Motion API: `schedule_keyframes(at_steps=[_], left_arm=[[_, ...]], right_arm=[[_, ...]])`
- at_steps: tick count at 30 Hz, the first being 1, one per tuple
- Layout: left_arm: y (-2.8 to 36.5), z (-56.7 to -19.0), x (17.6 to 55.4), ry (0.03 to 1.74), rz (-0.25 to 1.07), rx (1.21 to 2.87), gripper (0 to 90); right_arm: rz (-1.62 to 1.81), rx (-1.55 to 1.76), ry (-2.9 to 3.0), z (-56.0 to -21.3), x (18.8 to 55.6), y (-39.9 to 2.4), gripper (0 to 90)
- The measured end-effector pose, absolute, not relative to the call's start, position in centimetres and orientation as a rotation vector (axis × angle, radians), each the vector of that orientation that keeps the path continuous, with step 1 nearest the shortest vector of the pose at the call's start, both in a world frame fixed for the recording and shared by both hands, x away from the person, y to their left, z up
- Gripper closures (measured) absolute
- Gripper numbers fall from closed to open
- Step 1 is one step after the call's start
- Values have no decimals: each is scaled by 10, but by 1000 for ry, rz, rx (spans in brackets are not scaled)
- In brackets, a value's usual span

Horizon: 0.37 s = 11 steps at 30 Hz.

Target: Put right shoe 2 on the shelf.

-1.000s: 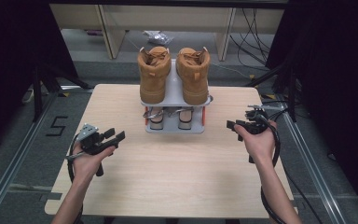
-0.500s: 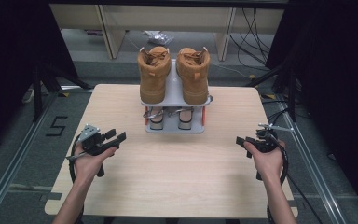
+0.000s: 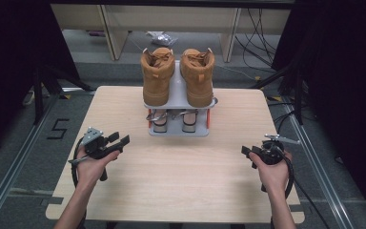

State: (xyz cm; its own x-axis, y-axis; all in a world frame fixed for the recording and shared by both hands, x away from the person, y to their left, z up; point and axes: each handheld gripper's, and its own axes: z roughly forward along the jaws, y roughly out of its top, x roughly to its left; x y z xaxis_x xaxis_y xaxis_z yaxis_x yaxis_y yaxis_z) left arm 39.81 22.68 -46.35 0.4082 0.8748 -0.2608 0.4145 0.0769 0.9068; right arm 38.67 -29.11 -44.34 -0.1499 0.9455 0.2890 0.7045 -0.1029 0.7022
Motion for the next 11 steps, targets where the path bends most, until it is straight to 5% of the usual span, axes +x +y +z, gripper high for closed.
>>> schedule_keyframes(at_steps=[11], left_arm=[[228, -463, 399, 1193, 511, 1533, 469]], right_arm=[[1129, 1803, 1887, -441, 386, -285, 513]])
